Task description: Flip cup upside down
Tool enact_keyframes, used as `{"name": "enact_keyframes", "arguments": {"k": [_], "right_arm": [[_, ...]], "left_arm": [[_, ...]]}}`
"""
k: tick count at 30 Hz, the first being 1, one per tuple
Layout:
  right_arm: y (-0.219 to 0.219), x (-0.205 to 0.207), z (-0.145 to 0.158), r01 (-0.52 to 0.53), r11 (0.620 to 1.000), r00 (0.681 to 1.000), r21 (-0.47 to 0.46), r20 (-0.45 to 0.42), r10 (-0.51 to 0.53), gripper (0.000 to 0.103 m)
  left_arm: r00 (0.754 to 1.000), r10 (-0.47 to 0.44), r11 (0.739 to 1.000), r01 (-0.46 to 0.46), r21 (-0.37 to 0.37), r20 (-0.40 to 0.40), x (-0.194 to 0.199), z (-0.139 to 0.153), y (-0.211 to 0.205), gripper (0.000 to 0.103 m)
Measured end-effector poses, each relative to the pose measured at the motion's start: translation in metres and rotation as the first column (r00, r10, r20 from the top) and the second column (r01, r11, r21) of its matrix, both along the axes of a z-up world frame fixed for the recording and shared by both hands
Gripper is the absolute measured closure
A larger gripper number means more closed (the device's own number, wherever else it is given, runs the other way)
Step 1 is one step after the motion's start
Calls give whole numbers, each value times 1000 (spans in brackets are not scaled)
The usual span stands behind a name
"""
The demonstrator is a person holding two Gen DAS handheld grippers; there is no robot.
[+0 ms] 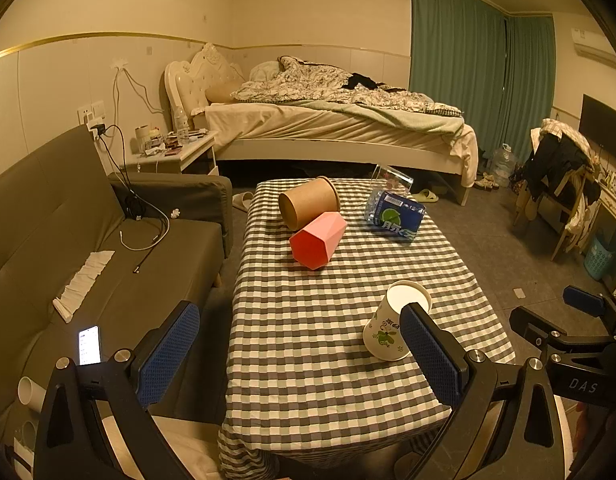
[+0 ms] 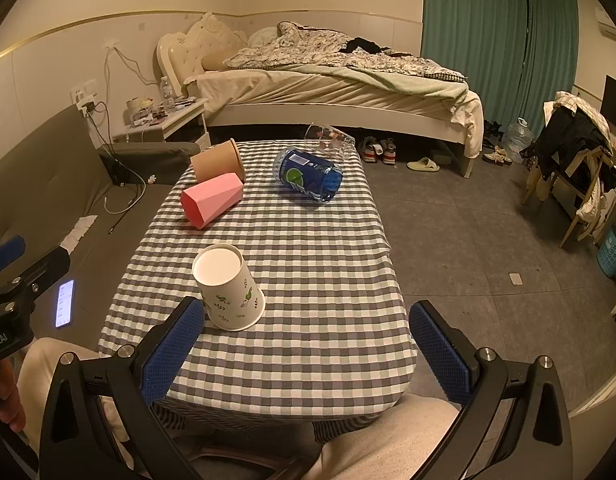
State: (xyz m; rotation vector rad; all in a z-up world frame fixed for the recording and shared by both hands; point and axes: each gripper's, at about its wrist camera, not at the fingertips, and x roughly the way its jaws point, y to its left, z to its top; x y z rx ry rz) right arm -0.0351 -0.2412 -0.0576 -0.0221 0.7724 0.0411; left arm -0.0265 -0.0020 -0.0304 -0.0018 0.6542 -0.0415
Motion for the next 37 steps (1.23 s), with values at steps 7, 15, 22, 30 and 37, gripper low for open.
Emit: {"name": "enact_keyframes", "arguments": {"k": [7, 15, 22, 30, 37], "right_arm": [[1, 0, 0, -1, 1000, 1000, 0, 0, 1, 0], [4, 0, 1, -7, 1000, 1000, -5, -1, 7, 0], [9, 3, 2, -11, 1000, 1000, -12, -7, 11, 0], [13, 6, 0, -16, 1000, 1000, -18, -17, 15, 0], [15, 8, -3, -16, 1000, 1000, -21, -23, 15, 0]], "left_arm": [[1000, -1, 1000, 1, 0, 0, 0, 0, 0, 0], [1000, 0, 1000, 0, 0, 0, 0, 0, 1, 0], [1000, 1, 1000, -1, 1, -1, -1, 0, 1, 0], [1000, 6, 1000, -6, 0, -13, -1, -2, 7, 0], [1000, -4, 1000, 4, 8, 7, -2, -2, 4, 0]]}}
